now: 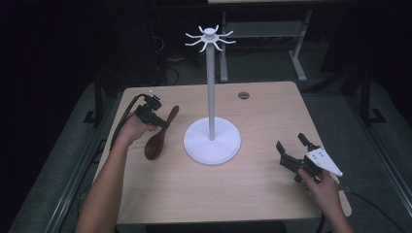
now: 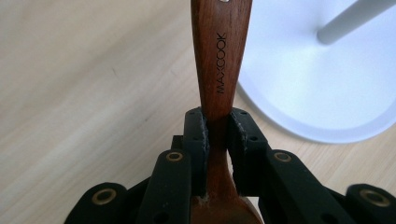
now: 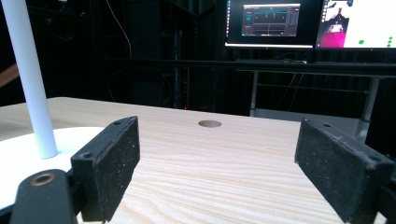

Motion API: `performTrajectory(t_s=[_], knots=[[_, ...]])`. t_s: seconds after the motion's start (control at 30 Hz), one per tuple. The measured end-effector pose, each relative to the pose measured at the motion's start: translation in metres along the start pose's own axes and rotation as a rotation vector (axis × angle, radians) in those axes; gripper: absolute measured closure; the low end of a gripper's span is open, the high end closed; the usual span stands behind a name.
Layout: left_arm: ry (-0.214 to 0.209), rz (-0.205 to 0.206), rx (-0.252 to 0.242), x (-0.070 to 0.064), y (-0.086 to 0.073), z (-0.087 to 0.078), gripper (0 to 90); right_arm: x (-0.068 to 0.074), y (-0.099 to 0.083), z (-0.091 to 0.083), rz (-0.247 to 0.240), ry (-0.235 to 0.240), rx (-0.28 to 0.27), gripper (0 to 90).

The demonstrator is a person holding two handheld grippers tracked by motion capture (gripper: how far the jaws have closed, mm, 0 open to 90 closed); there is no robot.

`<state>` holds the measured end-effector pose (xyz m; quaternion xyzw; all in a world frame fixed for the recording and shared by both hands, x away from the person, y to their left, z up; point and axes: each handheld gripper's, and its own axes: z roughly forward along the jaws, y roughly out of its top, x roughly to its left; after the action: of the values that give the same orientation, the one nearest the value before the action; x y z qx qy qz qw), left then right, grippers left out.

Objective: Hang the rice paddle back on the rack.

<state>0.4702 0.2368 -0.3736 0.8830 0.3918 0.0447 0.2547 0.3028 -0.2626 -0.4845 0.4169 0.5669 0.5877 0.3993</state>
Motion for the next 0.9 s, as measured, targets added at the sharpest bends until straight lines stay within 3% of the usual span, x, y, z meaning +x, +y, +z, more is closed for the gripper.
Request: performTrajectory(t_s=[0.03, 0.13, 0.27, 0.7, 0.9], knots=[[-0.003, -0.026, -0.034, -0.001, -0.002, -0.002, 78.0, 0.000, 0.000, 0.000, -0.001, 0.000, 0.001, 13.3], [-0.005, -0.012, -0.090, 0.000, -0.006, -0.011, 78.1, 0.000, 0.000, 0.000, -0.001, 0.000, 0.001, 13.3], [-0.001, -0.029, -0.182, -0.002, -0.012, -0.020, 78.1, 0.000, 0.000, 0.000, -0.001, -0.001, 0.001, 13.3], [0.019, -0.028, -0.361, -0.008, -0.031, -0.043, 78.5, 0.000, 0.000, 0.000, -0.001, -0.001, 0.002, 13.3], [0.017, -0.021, -0.418, -0.013, -0.036, -0.052, 78.5, 0.000, 0.000, 0.000, -0.002, -0.001, 0.002, 13.3]])
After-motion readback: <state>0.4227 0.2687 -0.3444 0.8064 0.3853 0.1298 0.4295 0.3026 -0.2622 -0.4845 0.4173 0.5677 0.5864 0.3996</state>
